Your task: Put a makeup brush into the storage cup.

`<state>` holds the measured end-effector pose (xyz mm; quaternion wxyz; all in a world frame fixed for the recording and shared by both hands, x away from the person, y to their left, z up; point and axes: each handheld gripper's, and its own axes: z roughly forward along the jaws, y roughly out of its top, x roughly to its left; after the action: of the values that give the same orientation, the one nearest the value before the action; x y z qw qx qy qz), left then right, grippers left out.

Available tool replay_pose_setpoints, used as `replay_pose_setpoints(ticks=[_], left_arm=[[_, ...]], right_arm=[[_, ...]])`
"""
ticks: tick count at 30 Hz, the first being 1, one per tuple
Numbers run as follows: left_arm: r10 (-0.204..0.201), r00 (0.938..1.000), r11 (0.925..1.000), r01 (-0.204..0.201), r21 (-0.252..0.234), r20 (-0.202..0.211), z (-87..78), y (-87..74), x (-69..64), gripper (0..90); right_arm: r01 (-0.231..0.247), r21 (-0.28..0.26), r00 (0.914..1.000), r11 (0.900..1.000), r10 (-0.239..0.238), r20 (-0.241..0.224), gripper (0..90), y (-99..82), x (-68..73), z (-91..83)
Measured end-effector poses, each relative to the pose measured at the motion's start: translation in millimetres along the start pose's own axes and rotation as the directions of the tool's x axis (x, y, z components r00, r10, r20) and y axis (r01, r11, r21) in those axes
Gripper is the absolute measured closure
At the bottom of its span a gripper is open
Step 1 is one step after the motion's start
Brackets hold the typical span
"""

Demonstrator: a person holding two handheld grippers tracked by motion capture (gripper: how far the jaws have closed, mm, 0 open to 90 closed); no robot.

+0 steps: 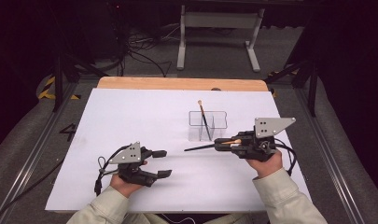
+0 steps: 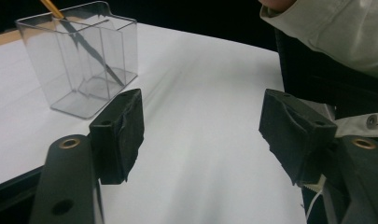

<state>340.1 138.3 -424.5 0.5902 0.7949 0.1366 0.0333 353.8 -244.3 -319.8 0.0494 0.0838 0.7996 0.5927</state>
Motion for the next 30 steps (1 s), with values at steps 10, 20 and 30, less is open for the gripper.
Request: replay_pose_setpoints(ticks=[10, 20, 30], left_arm=[[-0.053, 0.9976, 0.9983, 0.052, -0.027, -0.045, -13.4, -6.7, 5.2, 23.7], [-0.057, 0.9939, 0.9981, 0.055, -0.027, -0.095, -24.4, -10.3, 7.1, 21.4], [-0.06, 0.9931, 0.9981, 0.058, -0.021, -0.101, -26.2, -12.5, 8.4, 19.5]], right_arm=[[-0.014, 0.031, 0.9982, 0.9994, 0.012, 0.058, 82.8, 15.1, -15.3, -15.1], [-0.038, 0.064, 0.9922, 0.9972, 0.03, 0.121, 82.9, 28.1, -27.7, -26.8], [-0.079, 0.11, 0.9801, 0.9908, 0.057, 0.19, 83.0, 37.8, -42.8, -35.8]])
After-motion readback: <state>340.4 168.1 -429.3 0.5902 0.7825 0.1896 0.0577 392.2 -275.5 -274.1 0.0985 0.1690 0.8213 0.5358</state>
